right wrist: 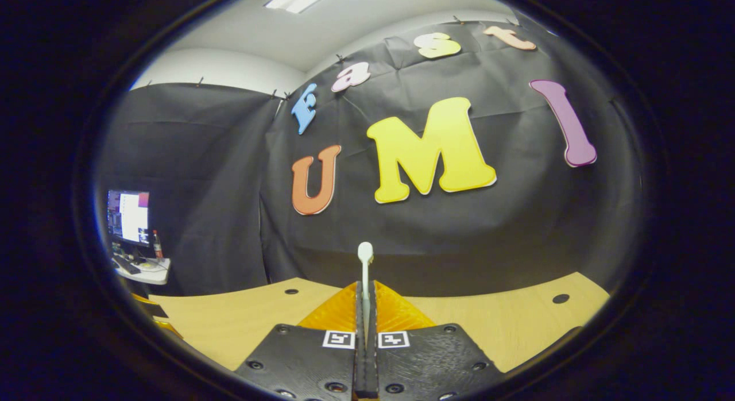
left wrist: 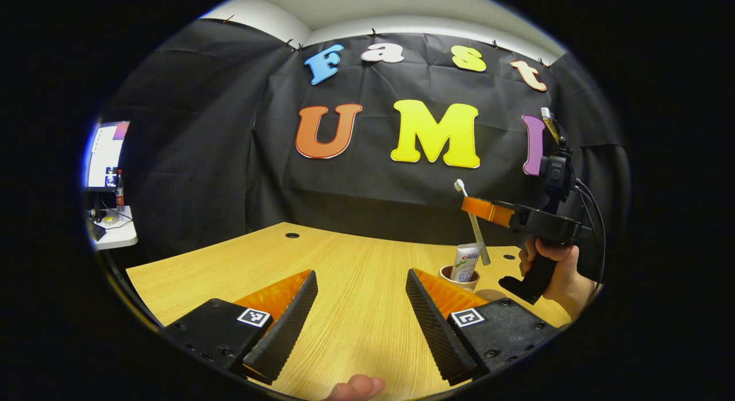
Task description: Put the toothbrush and toothpaste on the desktop into the cup, then pick up the cup and place it on the coaster on the desktop.
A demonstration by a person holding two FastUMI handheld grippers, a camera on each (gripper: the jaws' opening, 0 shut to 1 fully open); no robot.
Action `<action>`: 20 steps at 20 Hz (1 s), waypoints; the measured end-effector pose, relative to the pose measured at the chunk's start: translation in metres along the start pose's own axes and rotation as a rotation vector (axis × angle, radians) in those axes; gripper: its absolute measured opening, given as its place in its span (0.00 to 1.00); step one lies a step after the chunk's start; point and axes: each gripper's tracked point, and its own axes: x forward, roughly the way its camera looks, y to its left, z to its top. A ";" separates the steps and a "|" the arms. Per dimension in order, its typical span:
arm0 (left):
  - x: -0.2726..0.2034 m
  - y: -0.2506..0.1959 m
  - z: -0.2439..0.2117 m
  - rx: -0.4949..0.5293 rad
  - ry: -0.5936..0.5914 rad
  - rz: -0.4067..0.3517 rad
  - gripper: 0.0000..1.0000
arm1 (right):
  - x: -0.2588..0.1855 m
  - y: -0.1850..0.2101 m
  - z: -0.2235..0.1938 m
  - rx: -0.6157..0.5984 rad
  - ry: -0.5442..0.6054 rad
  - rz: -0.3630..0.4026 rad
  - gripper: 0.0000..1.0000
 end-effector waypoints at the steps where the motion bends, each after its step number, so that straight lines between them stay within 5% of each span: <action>1: 0.000 0.000 -0.001 -0.003 0.003 0.001 0.98 | 0.000 0.001 -0.003 -0.003 0.006 0.001 0.03; 20: -0.005 -0.008 0.006 -0.014 -0.013 -0.022 0.98 | -0.031 0.016 -0.007 -0.033 0.027 0.033 0.03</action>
